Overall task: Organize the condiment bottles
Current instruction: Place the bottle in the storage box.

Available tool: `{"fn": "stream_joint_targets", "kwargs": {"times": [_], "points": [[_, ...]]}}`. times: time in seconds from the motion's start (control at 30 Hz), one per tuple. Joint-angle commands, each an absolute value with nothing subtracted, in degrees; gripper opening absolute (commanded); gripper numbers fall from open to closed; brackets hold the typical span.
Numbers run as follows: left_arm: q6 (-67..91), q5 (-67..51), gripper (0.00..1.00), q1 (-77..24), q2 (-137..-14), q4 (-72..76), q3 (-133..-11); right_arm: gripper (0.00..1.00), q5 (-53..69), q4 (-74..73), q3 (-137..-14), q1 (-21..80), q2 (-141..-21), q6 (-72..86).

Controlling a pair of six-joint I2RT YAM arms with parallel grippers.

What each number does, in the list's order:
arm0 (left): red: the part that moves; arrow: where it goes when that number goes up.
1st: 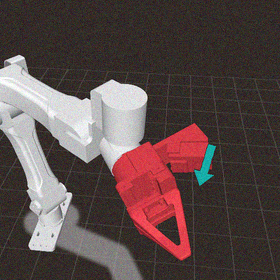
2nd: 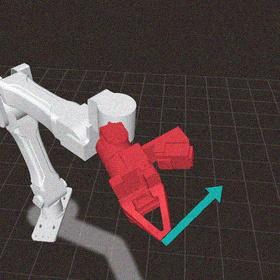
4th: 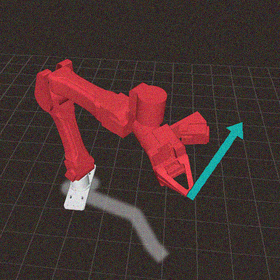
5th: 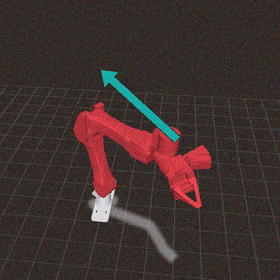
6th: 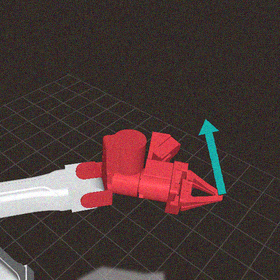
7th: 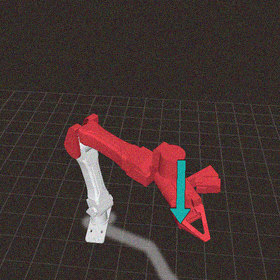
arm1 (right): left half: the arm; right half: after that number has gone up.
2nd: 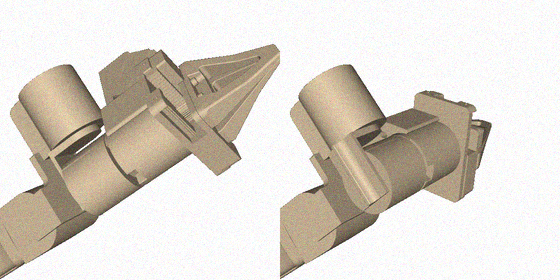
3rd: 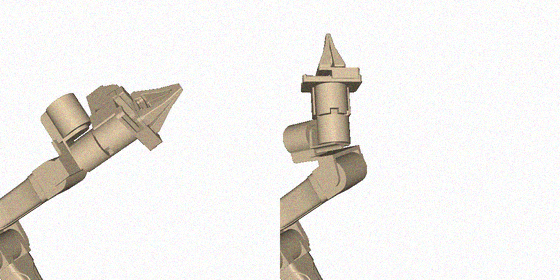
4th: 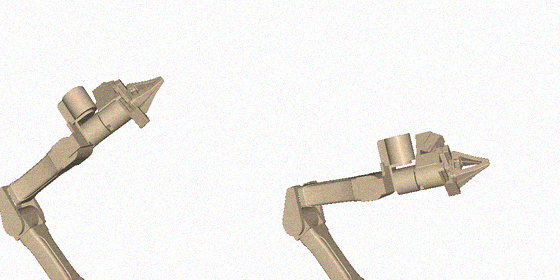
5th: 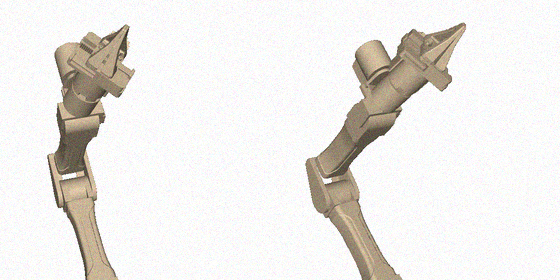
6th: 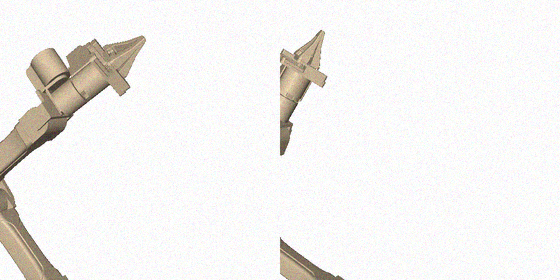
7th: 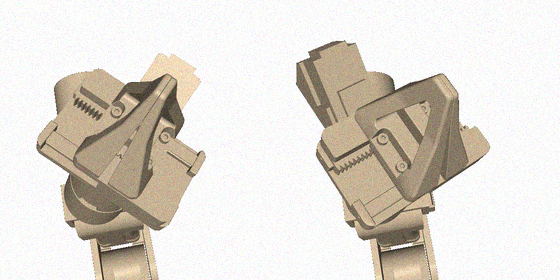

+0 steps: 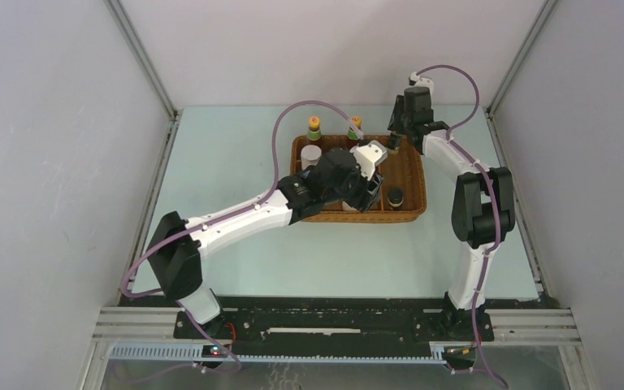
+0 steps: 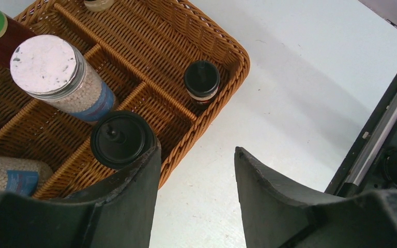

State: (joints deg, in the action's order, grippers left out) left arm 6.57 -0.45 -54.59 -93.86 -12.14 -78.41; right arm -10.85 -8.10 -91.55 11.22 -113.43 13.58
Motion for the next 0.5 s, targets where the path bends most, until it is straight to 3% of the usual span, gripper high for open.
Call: {"fn": "stream_joint_targets", "kwargs": {"times": [0.0, 0.13, 0.47], "points": [[5.1, -1.3, 0.59, -54.1, -93.8, -11.8, -82.3, 0.52, -10.9, -7.6, -93.2, 10.7, -113.7, 13.6], [5.2, -1.4, 0.60, -54.1, -93.7, -11.8, -82.1, 0.60, -10.6, -8.0, -93.8, 10.6, -114.9, 13.8], [5.6, -1.3, 0.59, -53.9, -92.8, -10.7, -80.8, 0.61, -10.1, -7.8, -93.4, 10.3, -116.3, 14.4]]}}
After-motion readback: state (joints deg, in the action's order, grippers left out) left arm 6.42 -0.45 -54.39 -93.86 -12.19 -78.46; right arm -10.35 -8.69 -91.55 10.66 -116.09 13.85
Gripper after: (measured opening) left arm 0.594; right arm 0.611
